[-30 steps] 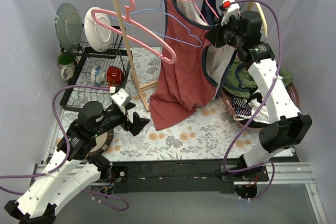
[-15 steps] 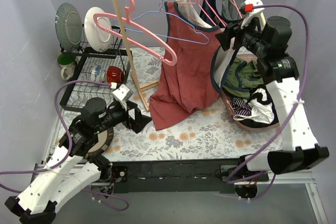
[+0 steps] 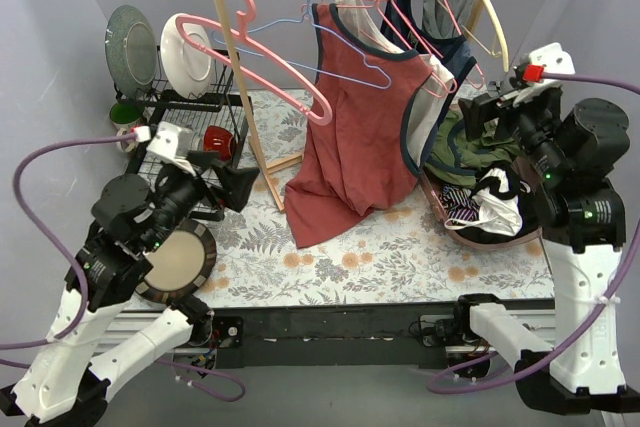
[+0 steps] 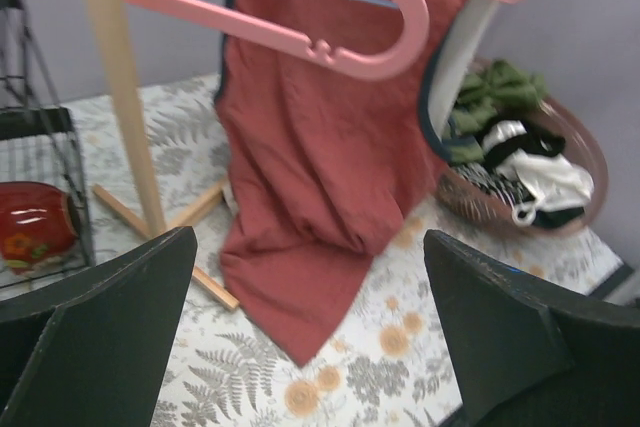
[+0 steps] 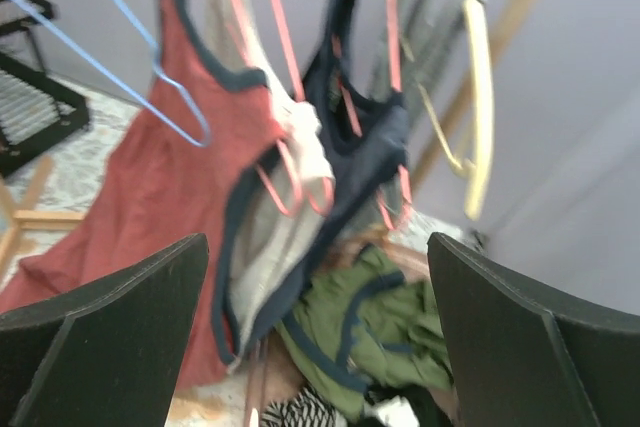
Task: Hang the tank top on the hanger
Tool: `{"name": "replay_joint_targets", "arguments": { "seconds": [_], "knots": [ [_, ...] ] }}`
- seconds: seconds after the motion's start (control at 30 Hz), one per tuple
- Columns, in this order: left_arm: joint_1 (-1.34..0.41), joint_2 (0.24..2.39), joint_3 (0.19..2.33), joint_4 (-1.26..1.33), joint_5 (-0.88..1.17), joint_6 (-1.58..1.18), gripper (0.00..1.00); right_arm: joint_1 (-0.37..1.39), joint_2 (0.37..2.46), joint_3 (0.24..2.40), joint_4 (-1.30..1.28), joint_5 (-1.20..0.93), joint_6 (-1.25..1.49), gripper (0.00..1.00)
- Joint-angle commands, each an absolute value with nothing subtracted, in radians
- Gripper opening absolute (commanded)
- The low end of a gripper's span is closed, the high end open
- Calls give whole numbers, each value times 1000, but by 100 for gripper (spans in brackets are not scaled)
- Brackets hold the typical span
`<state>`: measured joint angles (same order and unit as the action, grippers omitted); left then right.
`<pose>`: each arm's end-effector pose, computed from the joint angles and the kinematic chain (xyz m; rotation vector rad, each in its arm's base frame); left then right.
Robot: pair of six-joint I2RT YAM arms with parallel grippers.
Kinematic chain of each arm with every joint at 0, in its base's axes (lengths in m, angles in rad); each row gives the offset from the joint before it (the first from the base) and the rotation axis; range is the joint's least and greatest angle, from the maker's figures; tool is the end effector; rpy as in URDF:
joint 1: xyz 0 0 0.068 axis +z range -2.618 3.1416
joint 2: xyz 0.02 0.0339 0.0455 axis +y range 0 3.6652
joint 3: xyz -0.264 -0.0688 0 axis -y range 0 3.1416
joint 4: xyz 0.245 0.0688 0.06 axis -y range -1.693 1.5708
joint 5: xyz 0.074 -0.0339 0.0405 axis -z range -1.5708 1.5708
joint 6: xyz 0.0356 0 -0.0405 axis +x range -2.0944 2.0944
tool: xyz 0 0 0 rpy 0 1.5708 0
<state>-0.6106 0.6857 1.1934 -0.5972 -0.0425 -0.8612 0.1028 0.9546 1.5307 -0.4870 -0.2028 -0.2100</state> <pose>0.0908 -0.0617 0.4424 -0.2562 1.7580 -1.0621 0.1471 0.0224 0.5224 -0.3918 1.4312 0.0635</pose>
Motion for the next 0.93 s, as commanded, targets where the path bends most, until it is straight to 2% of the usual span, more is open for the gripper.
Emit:
{"name": "replay_joint_targets", "arguments": {
  "seconds": [0.0, 0.33, 0.9],
  "knots": [
    [-611, 677, 1269, -612, -235, -864, 98, 31, 884, 1514, -512, -65, -164, 99],
    [-611, 646, 1316, -675, -238, -859, 98, -78, 792, 1468, -511, 95, -95, 99],
    [-611, 638, 1263, -658, -170, -856, 98, -141, 742, 1414, -499, 173, -156, 99]
  ]
}}
